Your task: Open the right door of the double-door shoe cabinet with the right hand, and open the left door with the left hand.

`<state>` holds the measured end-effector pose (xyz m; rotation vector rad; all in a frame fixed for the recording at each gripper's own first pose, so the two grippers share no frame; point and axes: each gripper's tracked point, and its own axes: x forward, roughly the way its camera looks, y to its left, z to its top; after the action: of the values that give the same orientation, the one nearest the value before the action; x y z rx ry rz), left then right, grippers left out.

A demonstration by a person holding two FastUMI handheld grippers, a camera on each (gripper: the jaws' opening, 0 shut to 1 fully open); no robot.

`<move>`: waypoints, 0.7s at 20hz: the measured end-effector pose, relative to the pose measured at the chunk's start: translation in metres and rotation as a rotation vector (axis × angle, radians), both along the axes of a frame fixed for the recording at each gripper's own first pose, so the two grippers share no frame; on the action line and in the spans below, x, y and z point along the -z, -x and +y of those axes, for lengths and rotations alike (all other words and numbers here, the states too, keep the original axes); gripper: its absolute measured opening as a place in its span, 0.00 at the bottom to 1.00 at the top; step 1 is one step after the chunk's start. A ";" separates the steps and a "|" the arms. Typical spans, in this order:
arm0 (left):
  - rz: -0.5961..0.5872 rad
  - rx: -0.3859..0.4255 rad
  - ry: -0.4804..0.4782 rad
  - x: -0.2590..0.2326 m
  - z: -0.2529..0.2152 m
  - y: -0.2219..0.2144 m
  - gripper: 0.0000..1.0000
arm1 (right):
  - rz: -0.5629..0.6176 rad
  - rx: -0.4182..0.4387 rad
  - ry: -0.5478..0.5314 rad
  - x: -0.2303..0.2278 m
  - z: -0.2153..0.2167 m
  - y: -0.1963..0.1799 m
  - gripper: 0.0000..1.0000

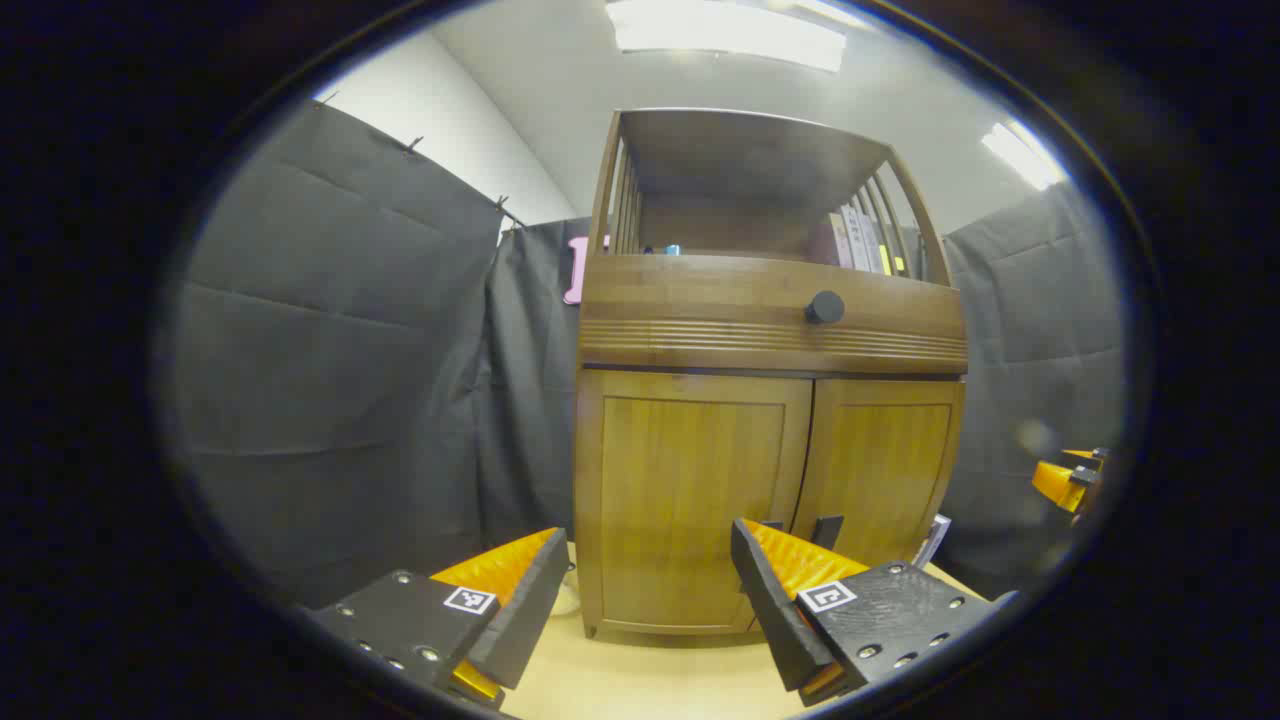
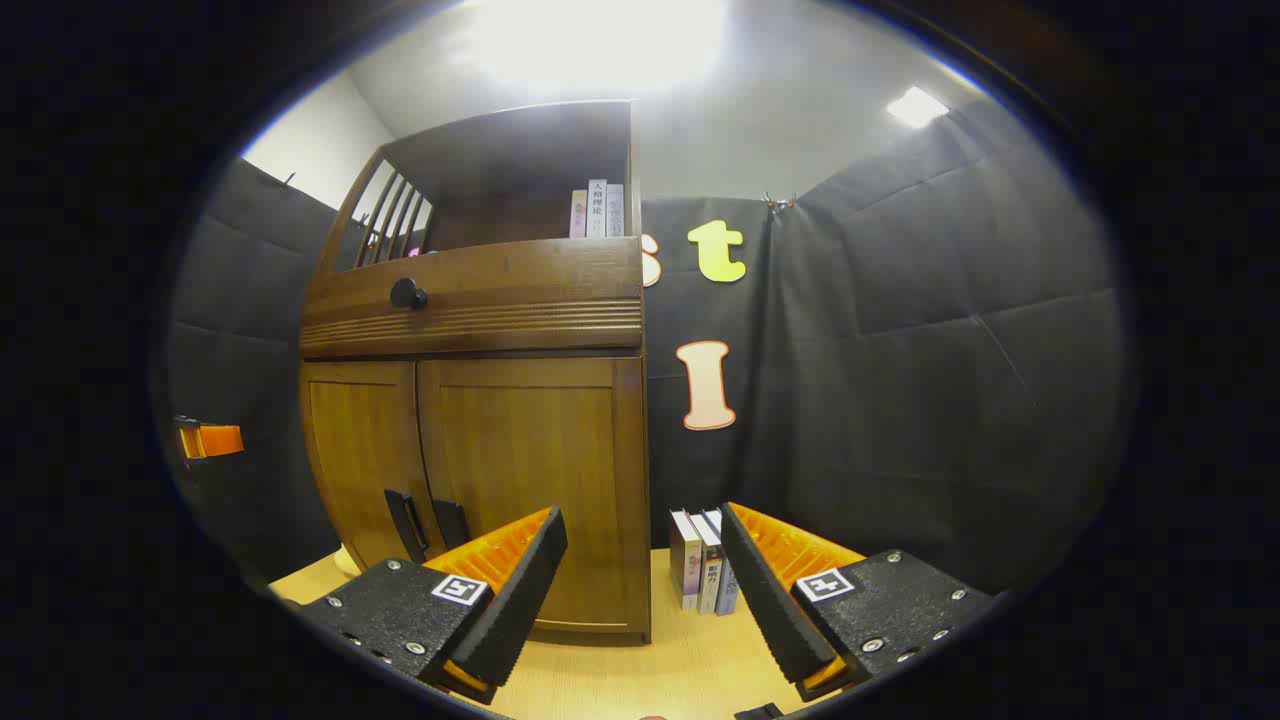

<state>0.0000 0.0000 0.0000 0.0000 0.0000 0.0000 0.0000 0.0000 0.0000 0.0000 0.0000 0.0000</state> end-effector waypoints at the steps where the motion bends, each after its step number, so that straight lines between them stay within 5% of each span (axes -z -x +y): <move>1: 0.009 -0.021 0.015 0.004 0.001 0.004 0.99 | -0.009 -0.019 -0.007 -0.002 0.002 -0.001 0.96; 7: 0.045 -0.085 0.055 0.011 0.012 0.025 0.99 | 0.029 -0.129 -0.040 0.015 0.017 -0.003 0.95; 11: 0.057 -0.094 0.059 0.015 0.022 0.032 0.93 | 0.076 -0.107 -0.058 0.033 0.021 -0.003 0.94; 14: 0.031 -0.096 0.038 0.015 0.025 0.035 0.99 | 0.108 -0.080 -0.096 0.041 0.029 -0.007 0.95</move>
<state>-0.0346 0.0255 -0.0147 -0.0378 0.0312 0.0957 0.0067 0.0286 -0.0408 0.0962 0.1080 0.0804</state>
